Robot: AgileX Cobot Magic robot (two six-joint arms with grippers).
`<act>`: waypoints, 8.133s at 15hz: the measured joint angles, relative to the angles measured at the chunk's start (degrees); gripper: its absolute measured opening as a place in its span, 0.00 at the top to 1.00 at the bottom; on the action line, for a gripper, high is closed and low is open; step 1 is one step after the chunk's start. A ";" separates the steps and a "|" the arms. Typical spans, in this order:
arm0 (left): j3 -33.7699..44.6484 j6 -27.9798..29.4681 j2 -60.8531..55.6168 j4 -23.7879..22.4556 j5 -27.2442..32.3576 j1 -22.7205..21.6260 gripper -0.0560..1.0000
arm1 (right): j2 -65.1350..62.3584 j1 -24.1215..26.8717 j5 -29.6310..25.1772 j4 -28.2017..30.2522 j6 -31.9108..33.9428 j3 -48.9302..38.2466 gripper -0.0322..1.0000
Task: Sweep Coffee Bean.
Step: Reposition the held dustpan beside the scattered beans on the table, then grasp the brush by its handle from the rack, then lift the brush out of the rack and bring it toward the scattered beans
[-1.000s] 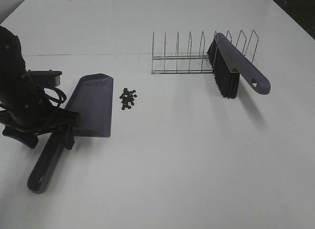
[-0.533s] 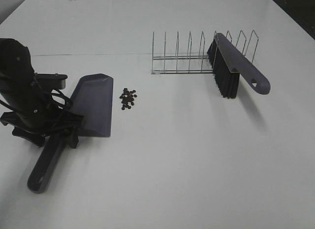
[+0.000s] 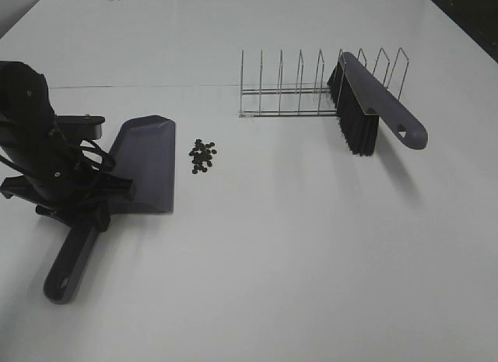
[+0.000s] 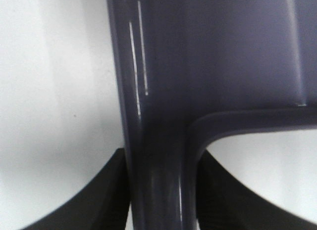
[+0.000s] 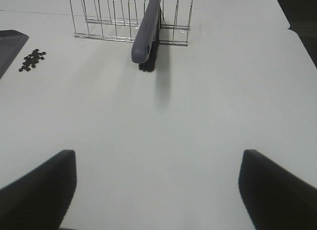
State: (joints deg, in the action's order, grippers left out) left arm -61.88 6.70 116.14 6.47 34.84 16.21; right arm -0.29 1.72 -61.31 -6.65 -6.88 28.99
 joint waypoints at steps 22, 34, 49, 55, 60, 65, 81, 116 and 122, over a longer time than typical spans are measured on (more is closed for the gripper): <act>0.57 3.21 -9.17 -5.56 1.78 0.06 0.61 | 22.75 0.00 13.69 -5.16 -3.95 7.22 0.29; 0.57 3.21 -9.17 -5.56 1.78 0.06 0.61 | 101.36 -9.97 -4.47 3.67 0.74 75.06 0.29; 0.57 3.21 -9.17 -5.56 1.78 0.06 0.61 | 135.91 -10.60 -8.48 8.82 8.08 98.38 0.37; 0.57 3.21 -9.17 -5.50 1.78 0.06 0.61 | 140.72 -9.97 -8.42 6.02 7.51 98.49 0.37; 0.57 3.21 -9.17 -5.50 1.78 0.06 0.61 | 144.61 -9.97 -7.91 6.25 7.51 98.49 0.47; 0.57 3.21 -9.17 -5.50 1.78 0.06 0.61 | 144.90 -9.97 -8.54 6.65 7.79 103.25 0.48; 0.57 3.21 -9.17 -5.50 1.78 0.06 0.61 | 137.68 -10.20 -8.94 9.17 9.51 106.74 0.68; 0.57 3.21 -9.17 -5.56 1.78 0.06 0.61 | 147.88 -9.74 -9.17 4.30 10.54 106.68 0.69; 0.57 3.21 -9.17 -5.56 1.66 0.06 0.61 | 141.52 -10.03 -9.22 6.65 10.54 106.57 0.69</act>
State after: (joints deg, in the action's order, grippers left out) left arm -61.31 9.91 106.97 0.92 36.50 16.27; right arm 141.23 -8.31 -70.53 0.00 3.67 135.56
